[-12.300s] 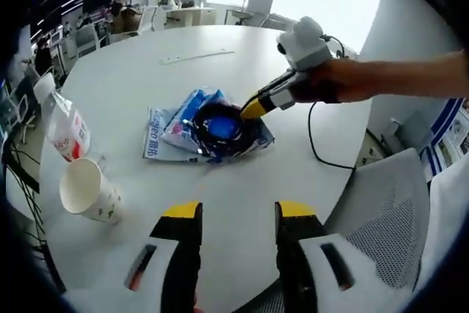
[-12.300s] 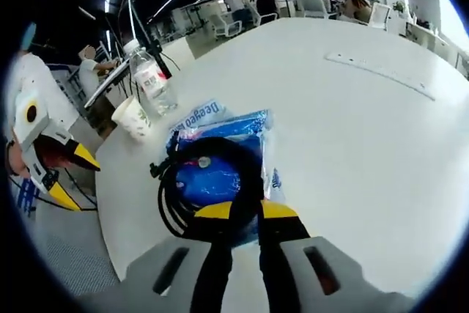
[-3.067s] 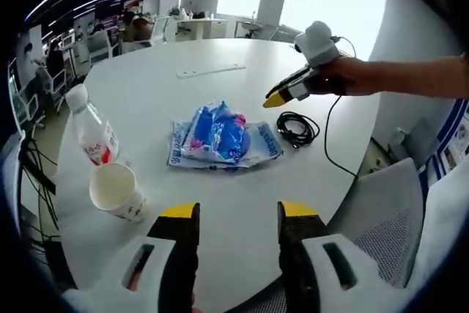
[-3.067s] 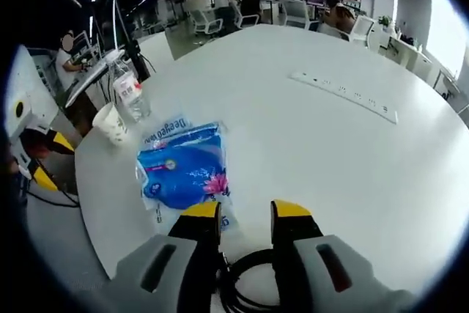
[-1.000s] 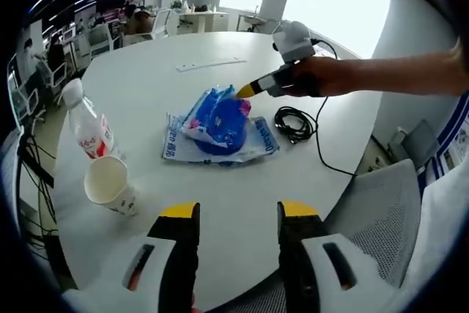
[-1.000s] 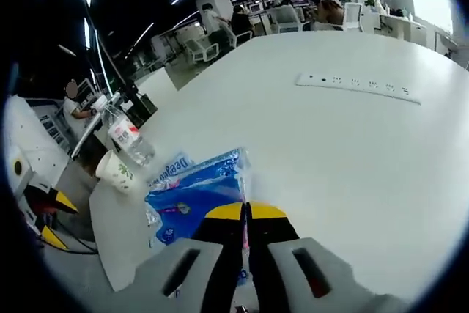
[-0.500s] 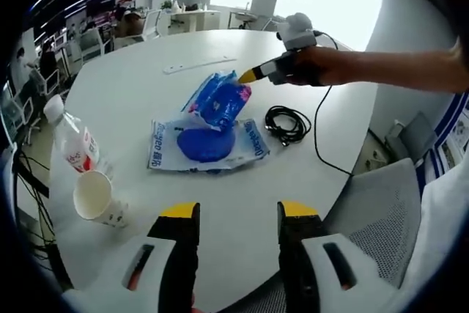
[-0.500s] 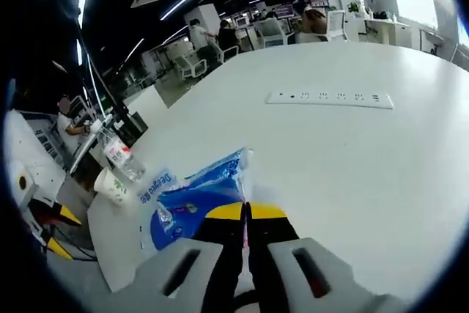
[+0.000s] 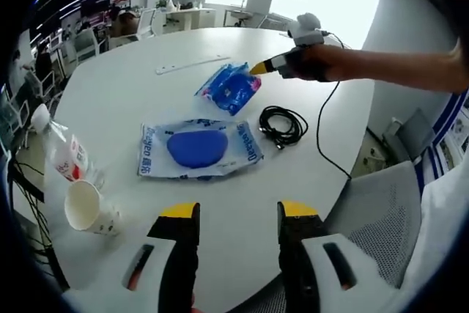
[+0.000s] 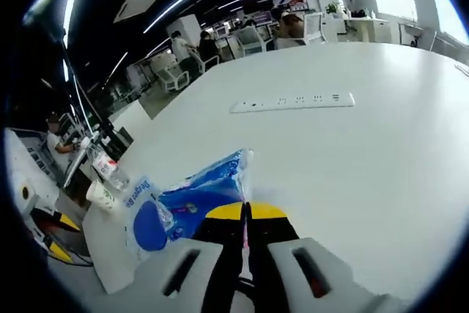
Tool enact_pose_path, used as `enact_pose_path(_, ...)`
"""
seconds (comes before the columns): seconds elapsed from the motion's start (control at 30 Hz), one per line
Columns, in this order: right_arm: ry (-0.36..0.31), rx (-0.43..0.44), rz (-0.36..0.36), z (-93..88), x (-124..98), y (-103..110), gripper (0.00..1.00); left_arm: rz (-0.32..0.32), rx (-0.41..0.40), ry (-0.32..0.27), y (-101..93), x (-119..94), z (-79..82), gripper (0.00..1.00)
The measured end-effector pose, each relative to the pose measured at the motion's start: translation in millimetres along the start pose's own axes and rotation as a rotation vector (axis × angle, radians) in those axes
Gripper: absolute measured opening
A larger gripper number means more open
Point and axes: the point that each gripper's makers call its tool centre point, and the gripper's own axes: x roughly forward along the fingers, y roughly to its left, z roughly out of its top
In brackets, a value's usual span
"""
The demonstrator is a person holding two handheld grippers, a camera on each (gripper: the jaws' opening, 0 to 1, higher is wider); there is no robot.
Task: Arrange the tabletop items into an orderly group along one side of the table until the central work area is clear of visible clutter.
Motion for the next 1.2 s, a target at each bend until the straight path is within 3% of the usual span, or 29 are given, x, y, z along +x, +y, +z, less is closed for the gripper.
enact_pose_path(0.33,0.001,0.050,-0.060,-7.2,-7.6,-34.3,0.00,0.007,0.005,0.000,4.0,-0.7,4.2,0.42)
enact_pose_path(0.87,0.057,0.101,-0.130,-43.7,-14.1,-61.2,0.00,0.011,0.002,0.004,4.1,0.1,3.0,0.42)
enact_pose_path(1.2,0.055,0.124,-0.160,-46.4,-20.1,-70.1,0.00,0.006,0.002,0.005,1.2,1.1,1.7,0.42)
